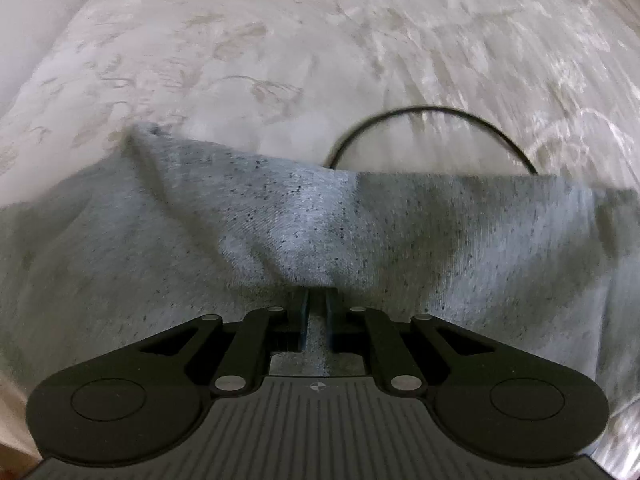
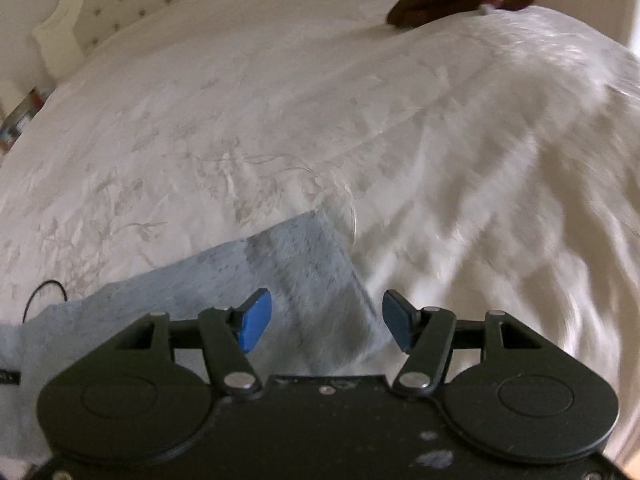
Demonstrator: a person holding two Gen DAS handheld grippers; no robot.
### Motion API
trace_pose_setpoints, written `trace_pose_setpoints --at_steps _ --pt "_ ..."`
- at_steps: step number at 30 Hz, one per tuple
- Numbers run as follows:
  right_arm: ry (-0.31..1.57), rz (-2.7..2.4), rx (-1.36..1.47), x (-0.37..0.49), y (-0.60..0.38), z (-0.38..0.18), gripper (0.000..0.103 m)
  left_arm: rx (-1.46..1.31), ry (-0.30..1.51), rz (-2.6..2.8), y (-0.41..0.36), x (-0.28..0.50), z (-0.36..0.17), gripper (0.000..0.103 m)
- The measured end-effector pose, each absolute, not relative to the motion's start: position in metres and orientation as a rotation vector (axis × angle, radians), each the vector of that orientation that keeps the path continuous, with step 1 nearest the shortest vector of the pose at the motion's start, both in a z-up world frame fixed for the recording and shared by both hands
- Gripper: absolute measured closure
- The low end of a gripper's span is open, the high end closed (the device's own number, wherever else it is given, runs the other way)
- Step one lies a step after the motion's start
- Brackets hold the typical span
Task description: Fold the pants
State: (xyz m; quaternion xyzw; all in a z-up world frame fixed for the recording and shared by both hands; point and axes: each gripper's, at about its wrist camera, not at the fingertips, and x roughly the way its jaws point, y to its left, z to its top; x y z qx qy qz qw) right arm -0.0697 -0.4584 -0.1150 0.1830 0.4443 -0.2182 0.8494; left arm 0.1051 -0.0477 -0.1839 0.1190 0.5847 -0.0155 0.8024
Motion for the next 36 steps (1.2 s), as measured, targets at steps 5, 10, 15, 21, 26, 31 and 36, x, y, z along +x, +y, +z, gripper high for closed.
trace_pose_setpoints --at_steps 5,10,15,21,26,31,36 --pt "0.994 -0.363 0.381 -0.044 -0.489 -0.138 0.04 0.227 1.206 0.013 -0.052 0.093 -0.169 0.093" --pt "1.054 -0.282 0.419 -0.026 -0.505 -0.16 0.049 0.212 1.178 0.056 -0.047 0.081 -0.154 0.093" --pt "1.071 -0.232 0.387 -0.021 -0.498 -0.157 0.098 0.201 1.18 0.102 -0.036 0.075 -0.154 0.093" --pt "1.087 -0.322 0.381 -0.035 -0.505 -0.153 0.1 0.239 1.172 0.111 -0.032 0.083 -0.157 0.093" --pt "1.053 -0.316 0.37 -0.03 -0.496 -0.141 0.098 0.257 1.152 0.112 -0.027 0.104 -0.159 0.093" --pt "1.039 -0.285 0.436 -0.028 -0.512 -0.136 0.057 0.243 1.139 0.137 -0.018 0.128 -0.16 0.093" --pt "0.988 -0.242 0.457 -0.018 -0.521 -0.13 0.035 0.224 1.138 0.132 -0.014 0.132 -0.159 0.093"
